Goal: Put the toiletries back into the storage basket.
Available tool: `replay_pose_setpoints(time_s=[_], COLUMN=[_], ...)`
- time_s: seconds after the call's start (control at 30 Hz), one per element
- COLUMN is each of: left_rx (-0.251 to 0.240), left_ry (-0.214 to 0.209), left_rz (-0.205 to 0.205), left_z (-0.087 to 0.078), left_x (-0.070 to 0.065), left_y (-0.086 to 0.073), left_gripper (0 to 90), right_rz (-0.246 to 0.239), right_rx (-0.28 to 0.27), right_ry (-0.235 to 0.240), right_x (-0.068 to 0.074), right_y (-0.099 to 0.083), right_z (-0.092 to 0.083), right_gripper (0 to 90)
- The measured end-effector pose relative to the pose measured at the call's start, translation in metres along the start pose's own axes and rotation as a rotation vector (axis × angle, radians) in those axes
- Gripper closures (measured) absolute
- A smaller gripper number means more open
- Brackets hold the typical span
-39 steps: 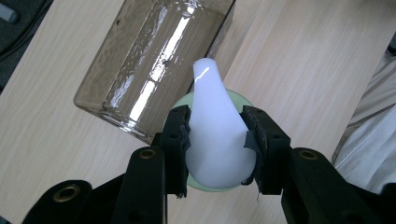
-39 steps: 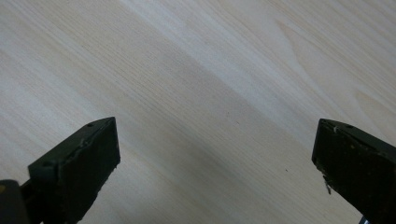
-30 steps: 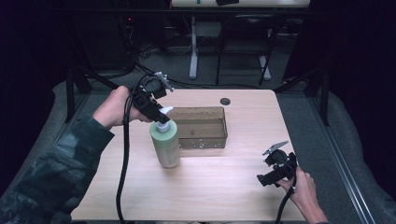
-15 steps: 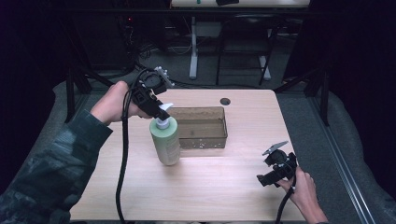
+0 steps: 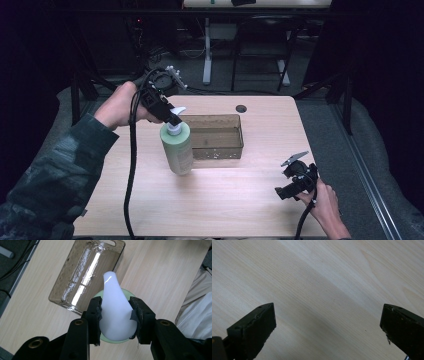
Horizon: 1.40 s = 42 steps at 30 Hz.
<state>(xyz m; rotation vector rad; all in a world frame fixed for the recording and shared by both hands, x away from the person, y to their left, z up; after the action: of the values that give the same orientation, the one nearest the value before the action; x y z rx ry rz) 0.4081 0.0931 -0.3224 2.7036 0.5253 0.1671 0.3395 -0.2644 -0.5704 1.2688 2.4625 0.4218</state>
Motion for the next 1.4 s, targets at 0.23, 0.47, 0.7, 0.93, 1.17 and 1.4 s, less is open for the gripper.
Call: replay_pose_setpoints(time_s=[0.23,0.47,0.7,0.93,1.17,1.4], left_rx=[0.001,-0.002,-0.009,-0.016,-0.021,-0.026], left_ry=[0.005,0.012,0.023,0.024,0.027,0.037], left_rz=[0.009,0.008,0.007,0.001,0.002,0.001], left_z=[-0.007,-0.014,-0.022,-0.025,-0.029,-0.033], left_x=[-0.001,0.003,0.006,0.007,0.008,0.013], left_y=[0.004,0.008,0.014,0.019,0.024,0.027], left_gripper=[62.9,62.9,62.9,62.9,62.9,62.9], right_rz=[0.001,0.003,0.001,-0.001,0.000,0.001], right_rx=[0.003,0.006,0.007,0.006,0.008,0.010], right_ry=[0.000,0.000,0.001,0.001,0.000,0.001], right_x=[0.000,0.001,0.000,0.000,0.000,0.000], right_y=[0.000,0.000,-0.001,-0.001,-0.001,-0.001], right_z=[0.000,0.000,0.000,0.000,0.001,0.001], right_gripper=[0.2,0.3,0.4,0.4,0.4,0.4])
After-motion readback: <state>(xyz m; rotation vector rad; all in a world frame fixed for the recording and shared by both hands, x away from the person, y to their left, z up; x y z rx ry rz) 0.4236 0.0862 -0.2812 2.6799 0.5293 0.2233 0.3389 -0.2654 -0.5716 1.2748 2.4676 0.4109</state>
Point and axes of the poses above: each handheld gripper's, and its own axes: z roughly forward along the jaws, y roughly out of its top, x roughly to its left, the point moved 6 cm from there along z, roughly forward along the jaws, and after that the axes turned 3 degrees about -y, right-handed, at the moved point
